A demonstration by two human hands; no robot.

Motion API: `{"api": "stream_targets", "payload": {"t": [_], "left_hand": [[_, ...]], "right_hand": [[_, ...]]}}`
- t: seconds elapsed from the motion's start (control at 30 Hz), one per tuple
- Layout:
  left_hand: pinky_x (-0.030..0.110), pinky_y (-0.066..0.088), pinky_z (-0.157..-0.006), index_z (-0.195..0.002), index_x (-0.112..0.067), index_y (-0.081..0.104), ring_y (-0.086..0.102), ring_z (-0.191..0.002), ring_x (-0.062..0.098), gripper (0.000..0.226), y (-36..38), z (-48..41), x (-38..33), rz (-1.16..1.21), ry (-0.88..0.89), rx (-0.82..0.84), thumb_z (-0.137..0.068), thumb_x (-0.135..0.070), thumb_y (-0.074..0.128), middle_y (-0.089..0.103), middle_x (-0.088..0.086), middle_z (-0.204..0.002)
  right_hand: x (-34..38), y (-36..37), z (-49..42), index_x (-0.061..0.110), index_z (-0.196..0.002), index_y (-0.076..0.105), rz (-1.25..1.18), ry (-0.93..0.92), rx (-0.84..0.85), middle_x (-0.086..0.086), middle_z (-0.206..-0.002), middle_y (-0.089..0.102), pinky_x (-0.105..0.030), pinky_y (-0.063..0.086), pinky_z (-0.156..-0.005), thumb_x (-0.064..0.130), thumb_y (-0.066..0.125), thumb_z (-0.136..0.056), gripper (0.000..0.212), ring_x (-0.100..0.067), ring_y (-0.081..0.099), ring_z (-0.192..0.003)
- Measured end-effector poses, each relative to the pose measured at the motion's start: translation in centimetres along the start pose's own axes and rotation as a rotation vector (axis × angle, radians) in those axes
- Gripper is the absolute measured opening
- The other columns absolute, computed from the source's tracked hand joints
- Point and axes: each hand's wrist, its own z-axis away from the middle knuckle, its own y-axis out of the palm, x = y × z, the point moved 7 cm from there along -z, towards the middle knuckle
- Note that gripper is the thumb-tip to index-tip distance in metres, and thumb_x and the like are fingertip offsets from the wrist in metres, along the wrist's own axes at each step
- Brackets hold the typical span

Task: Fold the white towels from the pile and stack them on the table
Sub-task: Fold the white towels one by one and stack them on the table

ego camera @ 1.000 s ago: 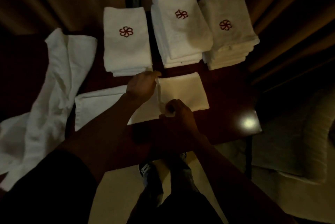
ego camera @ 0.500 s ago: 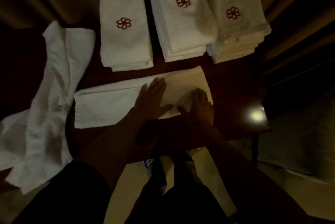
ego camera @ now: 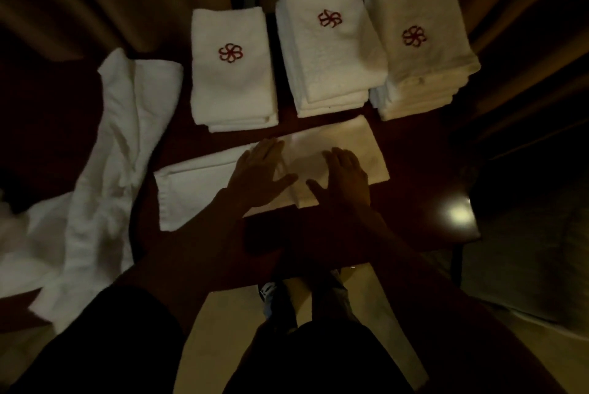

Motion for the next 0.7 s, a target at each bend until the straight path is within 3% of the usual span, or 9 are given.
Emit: {"api": "stream_targets", "payload": {"t": [0.1,0.2,0.4,0.57,0.7], "left_hand": [[0.055,0.046,-0.102,-0.142,-0.006,0.048,0.048,-0.134,0.035,0.082,-1.8,2.6,3.2,-0.030,0.008,-0.125,-0.087,-0.066,0.046,0.049,0.017,-0.147],[0.053,0.051,-0.094,-0.137,-0.004,0.053,0.054,-0.126,0.035,0.077,-2.8,5.5,7.9,-0.035,-0.101,-0.136,-0.087,-0.061,0.047,0.055,0.018,-0.139],[0.043,0.041,-0.106,-0.145,-0.005,0.046,0.048,-0.131,0.036,0.073,-5.3,12.0,15.8,0.048,-0.292,-0.153,-0.088,-0.050,0.052,0.048,0.018,-0.146],[0.047,0.045,-0.101,-0.142,-0.005,0.048,0.052,-0.126,0.037,0.062,-5.8,14.8,19.8,0.111,-0.352,-0.189,-0.091,-0.039,0.059,0.055,0.019,-0.138],[0.049,0.046,-0.096,-0.145,-0.007,0.046,0.055,-0.121,0.037,0.057,-5.6,14.2,20.4,0.131,-0.359,-0.186,-0.095,-0.030,0.062,0.055,0.016,-0.138]], "right_hand": [[4.7,0.7,0.3,0.012,-0.139,0.052,-0.094,-0.133,-0.020,-0.012,-0.144,0.050,-0.049,0.047,-0.101,0.046,0.072,-0.084,0.067,-0.032,0.042,-0.136],[9.9,2.1,1.0,0.012,-0.130,0.059,-0.120,-0.303,-0.005,-0.010,-0.135,0.056,-0.048,0.050,-0.094,0.037,0.074,-0.085,0.053,-0.031,0.046,-0.131],[18.3,6.2,3.6,0.007,-0.111,0.067,-0.107,-0.505,0.001,-0.013,-0.113,0.063,-0.045,0.055,-0.074,0.027,0.079,-0.079,0.039,-0.037,0.058,-0.107],[22.9,10.3,4.9,0.008,-0.103,0.067,-0.120,-0.574,0.043,-0.010,-0.104,0.062,-0.046,0.055,-0.064,0.027,0.071,-0.079,0.031,-0.037,0.057,-0.099],[24.8,12.7,5.6,0.007,-0.101,0.069,-0.077,-0.582,0.110,-0.010,-0.101,0.064,-0.046,0.054,-0.067,0.031,0.069,-0.081,0.031,-0.039,0.058,-0.101]]}}
